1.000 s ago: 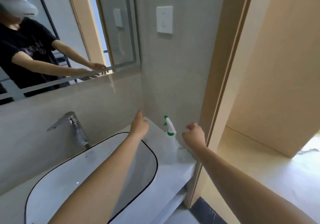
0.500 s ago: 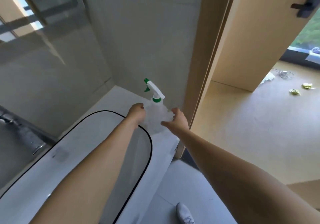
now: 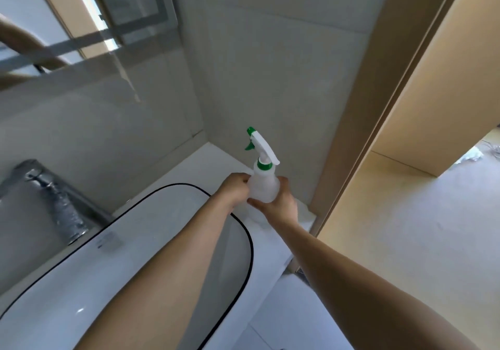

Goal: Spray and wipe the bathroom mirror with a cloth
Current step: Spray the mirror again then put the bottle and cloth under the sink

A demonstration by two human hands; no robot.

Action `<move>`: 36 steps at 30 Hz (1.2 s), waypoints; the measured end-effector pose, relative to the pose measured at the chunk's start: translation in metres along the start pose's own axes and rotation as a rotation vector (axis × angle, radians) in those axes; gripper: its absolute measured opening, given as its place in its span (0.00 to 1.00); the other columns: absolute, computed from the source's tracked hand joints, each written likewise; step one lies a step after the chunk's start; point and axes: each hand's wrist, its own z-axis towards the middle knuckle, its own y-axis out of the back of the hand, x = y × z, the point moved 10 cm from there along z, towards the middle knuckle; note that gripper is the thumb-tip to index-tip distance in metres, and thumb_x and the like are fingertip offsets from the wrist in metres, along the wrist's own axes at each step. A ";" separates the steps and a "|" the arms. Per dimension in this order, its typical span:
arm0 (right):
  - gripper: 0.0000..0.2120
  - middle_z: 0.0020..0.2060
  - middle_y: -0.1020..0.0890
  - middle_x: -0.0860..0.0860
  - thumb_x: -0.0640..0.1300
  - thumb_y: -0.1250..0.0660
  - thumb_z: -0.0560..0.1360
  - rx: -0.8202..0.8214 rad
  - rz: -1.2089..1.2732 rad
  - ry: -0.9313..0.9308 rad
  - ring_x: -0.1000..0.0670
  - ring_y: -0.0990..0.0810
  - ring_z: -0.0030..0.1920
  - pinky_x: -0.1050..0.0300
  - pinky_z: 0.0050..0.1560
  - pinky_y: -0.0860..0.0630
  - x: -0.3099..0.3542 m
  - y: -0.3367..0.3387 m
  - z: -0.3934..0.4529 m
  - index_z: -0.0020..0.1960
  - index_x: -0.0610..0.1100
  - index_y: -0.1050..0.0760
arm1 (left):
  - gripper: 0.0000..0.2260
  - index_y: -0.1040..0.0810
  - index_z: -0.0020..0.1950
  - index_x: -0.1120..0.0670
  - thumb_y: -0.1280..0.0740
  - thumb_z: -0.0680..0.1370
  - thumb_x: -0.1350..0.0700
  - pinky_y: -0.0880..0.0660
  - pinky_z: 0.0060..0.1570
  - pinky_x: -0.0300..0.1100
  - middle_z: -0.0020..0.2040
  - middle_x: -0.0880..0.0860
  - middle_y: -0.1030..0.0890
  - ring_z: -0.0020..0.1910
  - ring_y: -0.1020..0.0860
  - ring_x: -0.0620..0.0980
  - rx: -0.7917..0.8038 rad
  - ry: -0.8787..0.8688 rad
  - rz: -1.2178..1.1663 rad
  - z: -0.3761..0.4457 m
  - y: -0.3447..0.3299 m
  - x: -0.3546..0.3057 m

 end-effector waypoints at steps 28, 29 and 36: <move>0.43 0.61 0.23 0.48 0.63 0.23 0.58 1.028 0.533 0.753 0.45 0.20 0.59 0.38 0.63 0.22 0.515 -0.132 -0.246 0.67 0.52 0.36 | 0.13 0.17 0.58 0.52 0.38 0.78 0.61 0.21 0.59 0.48 0.47 0.49 0.13 0.48 0.15 0.47 -1.073 -0.188 -0.298 -0.457 0.411 -0.041; 0.43 0.62 0.23 0.48 0.64 0.23 0.57 1.071 0.531 0.771 0.44 0.20 0.60 0.37 0.63 0.22 0.522 -0.133 -0.259 0.67 0.53 0.36 | 0.11 0.18 0.57 0.51 0.37 0.79 0.59 0.21 0.60 0.50 0.47 0.49 0.13 0.48 0.15 0.47 -1.105 -0.177 -0.289 -0.472 0.419 -0.037; 0.40 0.62 0.22 0.47 0.61 0.23 0.59 1.256 0.477 0.888 0.44 0.18 0.59 0.38 0.62 0.20 0.540 -0.130 -0.312 0.66 0.55 0.34 | 0.16 0.22 0.41 0.53 0.39 0.81 0.45 0.26 0.42 0.46 0.38 0.50 0.22 0.37 0.25 0.48 -1.494 -0.308 -0.128 -0.589 0.472 -0.098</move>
